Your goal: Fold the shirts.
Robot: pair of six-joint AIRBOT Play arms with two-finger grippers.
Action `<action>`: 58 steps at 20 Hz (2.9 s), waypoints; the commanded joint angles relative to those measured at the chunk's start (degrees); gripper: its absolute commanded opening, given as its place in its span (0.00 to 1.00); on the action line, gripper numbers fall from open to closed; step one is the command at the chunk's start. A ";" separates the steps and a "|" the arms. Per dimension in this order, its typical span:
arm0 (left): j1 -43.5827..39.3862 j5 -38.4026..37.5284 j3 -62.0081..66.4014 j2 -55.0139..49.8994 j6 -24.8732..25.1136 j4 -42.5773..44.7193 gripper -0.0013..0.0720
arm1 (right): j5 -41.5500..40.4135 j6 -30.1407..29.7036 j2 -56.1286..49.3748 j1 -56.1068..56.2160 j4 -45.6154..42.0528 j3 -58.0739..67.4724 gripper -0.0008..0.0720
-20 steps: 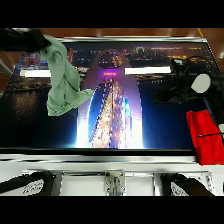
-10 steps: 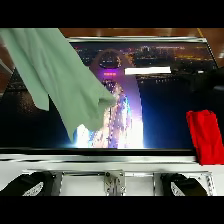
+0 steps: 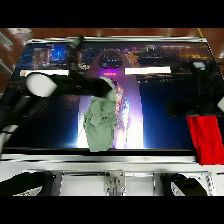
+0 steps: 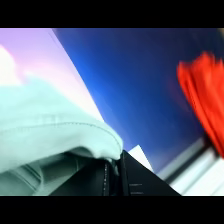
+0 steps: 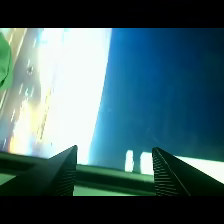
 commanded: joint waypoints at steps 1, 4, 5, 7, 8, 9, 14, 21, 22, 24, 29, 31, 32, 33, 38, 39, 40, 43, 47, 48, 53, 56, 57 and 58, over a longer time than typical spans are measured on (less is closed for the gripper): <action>-10.62 7.74 -3.13 -11.63 -0.66 -6.93 0.07 | -4.24 0.74 -0.42 0.00 2.78 -10.58 0.81; -12.90 7.56 -2.40 -18.47 -0.66 -15.17 0.41 | -4.46 1.05 -3.28 0.00 2.78 -13.09 0.81; -11.41 4.98 -1.42 -19.10 -0.68 -16.85 0.92 | -5.01 1.05 -4.37 0.00 2.82 -13.07 0.81; -5.14 -6.86 2.05 -18.60 1.97 -16.26 1.00 | -6.45 0.81 -6.29 0.00 2.71 -13.07 0.81; -1.07 -13.49 3.69 -17.92 2.32 -14.80 0.99 | -7.50 0.44 -6.97 0.00 2.51 -13.07 0.81; 3.58 -19.50 4.55 -16.50 1.40 -11.80 0.88 | -8.57 0.42 -7.52 0.00 2.10 -13.07 0.81; 21.84 -33.57 -3.02 -4.17 -3.72 5.99 0.77 | -8.87 -3.06 -10.19 -6.71 4.79 -13.07 0.86; 22.45 -20.26 -42.56 8.04 -3.65 -6.03 0.94 | -1.05 -14.75 -20.59 -19.15 21.09 -13.09 0.88; 20.61 -15.52 -45.77 7.74 -3.67 -8.83 0.93 | -0.26 -15.39 -22.08 -19.10 22.03 -13.09 0.88; 16.39 -8.76 -48.74 6.47 -3.76 -9.77 0.93 | 0.37 -15.72 -24.63 -19.10 24.96 -13.09 0.88; 10.69 -0.90 -48.96 1.05 -3.69 -15.08 0.93 | 0.66 -15.67 -28.44 -19.10 28.94 -13.09 0.88; 9.75 1.20 -48.96 0.00 -3.72 -15.30 0.93 | 0.26 -15.67 -28.55 -19.10 29.70 -13.09 0.88; 9.70 2.23 -48.96 -0.31 -3.74 -15.74 0.91 | 0.26 -15.65 -28.57 -19.08 29.79 -13.09 0.88; 9.70 3.26 -48.96 -0.46 -3.72 -16.41 0.76 | -0.13 -15.47 -28.57 -18.86 29.62 -13.14 0.88; 9.88 4.24 -48.92 -0.42 -3.02 -16.74 0.08 | -5.27 -14.91 -30.51 -9.46 29.62 -15.13 0.88; 9.88 3.91 -48.92 -0.42 -2.93 -16.72 0.07 | -6.23 -14.93 -31.76 -6.88 29.86 -15.13 0.88; 9.88 3.85 -48.92 -0.39 -2.12 -16.72 0.07 | -7.43 -14.84 -32.81 -4.74 29.79 -15.13 0.88; 9.90 2.73 -48.41 0.39 -1.99 -14.34 0.07 | -12.85 -12.59 -34.84 0.68 29.81 -15.13 0.68; 13.29 -13.92 -40.83 5.27 -11.17 13.29 0.06 | -9.16 -14.40 -34.56 1.88 28.37 -11.87 0.11; 14.43 -18.95 -37.44 7.96 -11.85 21.03 0.06 | -7.02 -14.51 -33.68 1.55 26.38 -9.51 0.11; 21.24 -30.45 -9.64 25.40 -11.80 41.20 0.07 | -4.59 -14.71 -18.60 -2.12 21.81 10.99 0.11; 23.56 -26.25 9.68 33.31 -11.82 40.96 0.07 | -10.25 -14.56 -7.02 -4.24 21.79 23.85 0.11; 23.56 -22.88 15.28 35.54 -11.82 40.44 0.07 | -13.03 -14.38 -3.08 -4.39 21.29 27.10 0.11; 23.56 -19.78 19.61 37.46 -11.85 39.63 0.07 | -16.55 -13.90 0.74 -4.39 20.37 29.35 0.11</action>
